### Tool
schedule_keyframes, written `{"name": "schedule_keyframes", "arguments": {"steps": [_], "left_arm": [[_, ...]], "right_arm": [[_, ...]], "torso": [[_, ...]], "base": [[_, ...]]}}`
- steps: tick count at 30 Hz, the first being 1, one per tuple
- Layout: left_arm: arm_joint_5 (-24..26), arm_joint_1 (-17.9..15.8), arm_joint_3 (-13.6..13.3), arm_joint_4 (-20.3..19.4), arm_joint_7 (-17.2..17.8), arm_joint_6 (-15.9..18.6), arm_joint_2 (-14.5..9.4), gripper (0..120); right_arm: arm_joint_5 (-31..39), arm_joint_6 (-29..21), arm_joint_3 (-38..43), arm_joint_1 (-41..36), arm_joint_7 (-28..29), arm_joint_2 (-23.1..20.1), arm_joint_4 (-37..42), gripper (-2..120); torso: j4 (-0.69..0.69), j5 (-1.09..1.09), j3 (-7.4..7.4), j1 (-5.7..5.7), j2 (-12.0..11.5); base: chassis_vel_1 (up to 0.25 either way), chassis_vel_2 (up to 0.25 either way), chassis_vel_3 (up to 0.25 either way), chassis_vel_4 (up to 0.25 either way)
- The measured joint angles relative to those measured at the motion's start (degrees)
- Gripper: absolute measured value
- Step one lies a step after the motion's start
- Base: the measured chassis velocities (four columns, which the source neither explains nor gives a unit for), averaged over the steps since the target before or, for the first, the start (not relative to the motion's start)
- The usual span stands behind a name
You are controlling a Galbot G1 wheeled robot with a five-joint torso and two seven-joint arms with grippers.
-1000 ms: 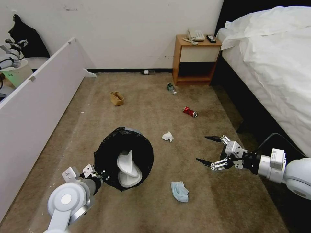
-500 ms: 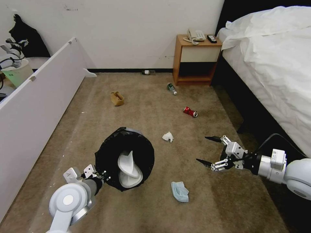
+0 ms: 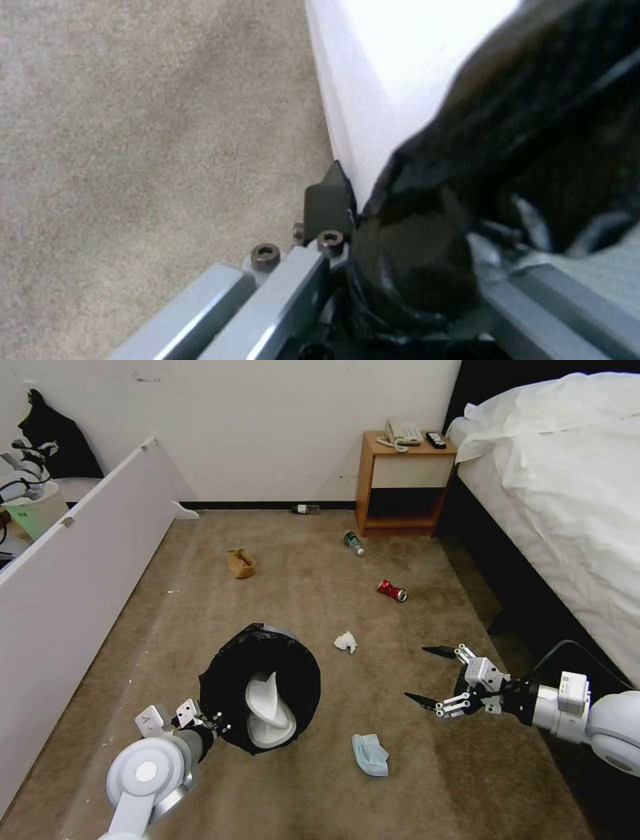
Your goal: Pick up the trash bin and place the garbage on the floor into it.
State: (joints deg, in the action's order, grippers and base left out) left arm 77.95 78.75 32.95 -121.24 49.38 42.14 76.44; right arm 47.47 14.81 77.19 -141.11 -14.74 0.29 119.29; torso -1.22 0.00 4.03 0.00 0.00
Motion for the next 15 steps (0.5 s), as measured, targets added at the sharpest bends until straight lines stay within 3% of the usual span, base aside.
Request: {"name": "schedule_keyframes", "arguments": {"steps": [5,15], "left_arm": [[-0.75,0.00,0.19,0.00,-0.55,0.00,0.19,0],[-0.86,-0.17,1.48,-0.46,-0.90,0.01,0.52,0]], "right_arm": [[0.69,-0.30,-0.05,-0.69,0.80,-2.29,-0.90,99],[5.23,-1.93,-0.52,-4.13,3.41,-13.57,-6.97,100]], "torso": [[0.00,0.00,0.00,0.00,0.00],[0.02,0.00,0.00,0.00,0.00]], "base": [[0.000,0.000,0.000,0.000],[0.000,0.000,0.000,0.000]]}}
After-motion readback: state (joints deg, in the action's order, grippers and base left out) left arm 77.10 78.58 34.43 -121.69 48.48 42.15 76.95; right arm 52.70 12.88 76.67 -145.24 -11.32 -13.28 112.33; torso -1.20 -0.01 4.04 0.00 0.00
